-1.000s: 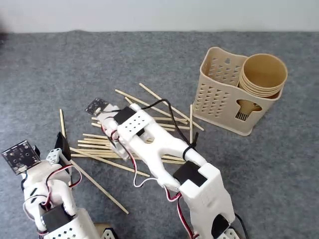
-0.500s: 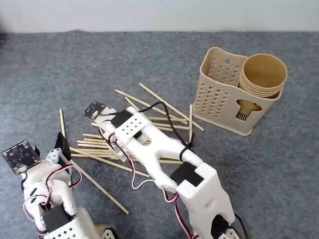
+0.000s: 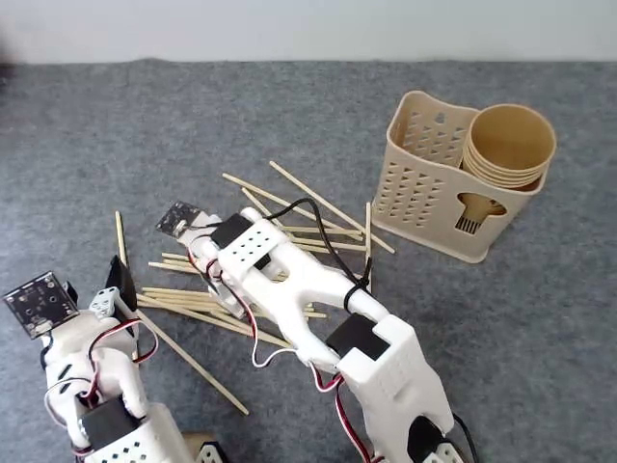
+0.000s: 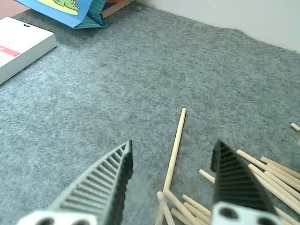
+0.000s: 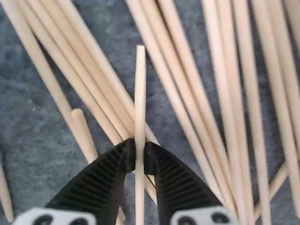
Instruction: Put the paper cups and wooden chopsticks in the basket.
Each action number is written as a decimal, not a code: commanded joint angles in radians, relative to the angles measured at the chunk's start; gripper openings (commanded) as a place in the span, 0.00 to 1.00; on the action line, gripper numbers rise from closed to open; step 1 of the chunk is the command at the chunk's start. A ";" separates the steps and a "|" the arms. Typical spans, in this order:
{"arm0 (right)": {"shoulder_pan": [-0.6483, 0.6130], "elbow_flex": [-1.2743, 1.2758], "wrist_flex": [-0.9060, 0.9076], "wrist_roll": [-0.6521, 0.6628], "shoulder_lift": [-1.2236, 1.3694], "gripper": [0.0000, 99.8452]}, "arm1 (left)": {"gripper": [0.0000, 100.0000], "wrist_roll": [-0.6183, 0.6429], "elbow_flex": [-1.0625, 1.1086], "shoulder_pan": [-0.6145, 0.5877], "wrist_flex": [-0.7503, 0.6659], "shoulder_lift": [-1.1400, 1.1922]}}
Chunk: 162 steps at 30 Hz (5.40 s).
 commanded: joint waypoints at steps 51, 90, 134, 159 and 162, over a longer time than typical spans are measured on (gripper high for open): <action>0.145 -0.109 0.070 0.014 -0.139 0.01 | 0.26 -0.008 -0.022 0.009 -0.023 -0.015; 0.371 -0.115 -0.162 -0.184 -0.891 0.01 | 0.26 -0.011 0.004 0.046 -0.064 -0.015; 0.811 0.572 -0.817 -0.209 -0.980 0.26 | 0.26 -0.011 0.005 0.046 -0.060 -0.015; 0.335 0.195 -0.096 -0.198 -0.670 0.18 | 0.26 -0.011 0.005 0.046 -0.060 -0.015; 0.298 0.147 -0.088 -0.152 -0.515 0.18 | 0.26 -0.011 0.005 0.046 -0.060 -0.015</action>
